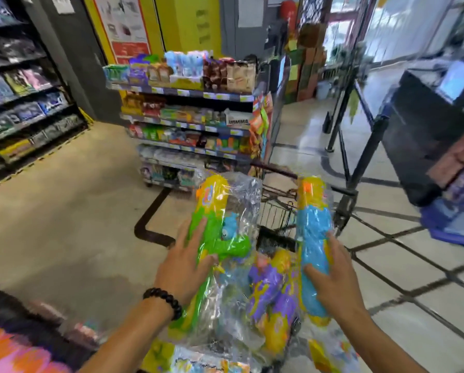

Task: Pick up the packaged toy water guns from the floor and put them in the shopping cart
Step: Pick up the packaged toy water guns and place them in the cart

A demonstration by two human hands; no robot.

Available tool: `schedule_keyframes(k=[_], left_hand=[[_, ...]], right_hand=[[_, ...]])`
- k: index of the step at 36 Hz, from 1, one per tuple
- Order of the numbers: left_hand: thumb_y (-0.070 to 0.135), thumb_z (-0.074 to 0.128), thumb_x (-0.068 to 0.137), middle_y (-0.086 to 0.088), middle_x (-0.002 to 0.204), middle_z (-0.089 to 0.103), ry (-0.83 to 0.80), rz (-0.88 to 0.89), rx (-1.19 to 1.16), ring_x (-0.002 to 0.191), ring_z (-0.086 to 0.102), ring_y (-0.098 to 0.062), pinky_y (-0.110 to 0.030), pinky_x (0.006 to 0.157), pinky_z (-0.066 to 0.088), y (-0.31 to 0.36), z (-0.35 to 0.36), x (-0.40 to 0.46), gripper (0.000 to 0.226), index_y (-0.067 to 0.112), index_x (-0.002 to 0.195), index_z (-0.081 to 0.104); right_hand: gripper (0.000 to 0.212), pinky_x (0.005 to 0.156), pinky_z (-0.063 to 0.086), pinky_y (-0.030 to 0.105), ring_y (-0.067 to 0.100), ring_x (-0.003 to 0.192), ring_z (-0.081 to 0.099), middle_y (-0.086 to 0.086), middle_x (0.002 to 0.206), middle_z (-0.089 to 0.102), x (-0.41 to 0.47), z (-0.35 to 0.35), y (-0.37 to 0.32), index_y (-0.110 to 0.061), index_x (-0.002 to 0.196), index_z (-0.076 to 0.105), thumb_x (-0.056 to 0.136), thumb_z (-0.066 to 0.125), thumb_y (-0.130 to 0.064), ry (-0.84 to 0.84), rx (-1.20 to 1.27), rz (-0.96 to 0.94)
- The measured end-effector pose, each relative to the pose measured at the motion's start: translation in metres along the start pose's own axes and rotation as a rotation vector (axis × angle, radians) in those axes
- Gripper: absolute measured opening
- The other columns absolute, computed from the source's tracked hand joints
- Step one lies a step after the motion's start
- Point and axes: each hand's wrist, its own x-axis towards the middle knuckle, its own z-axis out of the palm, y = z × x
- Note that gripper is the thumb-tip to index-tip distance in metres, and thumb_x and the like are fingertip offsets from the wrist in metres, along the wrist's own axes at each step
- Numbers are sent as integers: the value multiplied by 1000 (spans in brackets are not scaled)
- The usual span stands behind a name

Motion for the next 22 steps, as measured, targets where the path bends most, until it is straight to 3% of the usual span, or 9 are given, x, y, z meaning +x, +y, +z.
schedule_keyframes(k=[5,11,17,22], left_hand=[[56,58,95,8,169,-1,-79,21,-13,150,29,-24,-45,107,46,-37,26,67,84,57,154,-2],[58,52,97,5,170,-6,-277,25,24,149,31,-29,-41,110,40,-67,80,110,81,51,157,-1],[60,52,93,22,165,-18,-388,-10,49,139,44,-30,-46,101,49,-84,137,131,87,65,147,-15],[58,49,97,21,165,-19,-429,-4,40,143,37,-29,-47,104,47,-95,174,143,82,67,144,-18]], right_hand=[[93,118,35,49,22,141,40,5,152,43,44,38,9,-21,159,32,82,83,-15,60,-26,58],[89,118,24,29,20,144,34,8,154,39,55,85,17,-16,159,31,84,79,-7,57,-4,173],[84,112,30,32,14,135,37,-9,142,38,66,131,48,-21,158,32,85,73,-22,-17,-6,235],[86,115,25,30,14,139,33,0,153,35,73,164,75,-18,158,29,86,76,-9,-78,-56,290]])
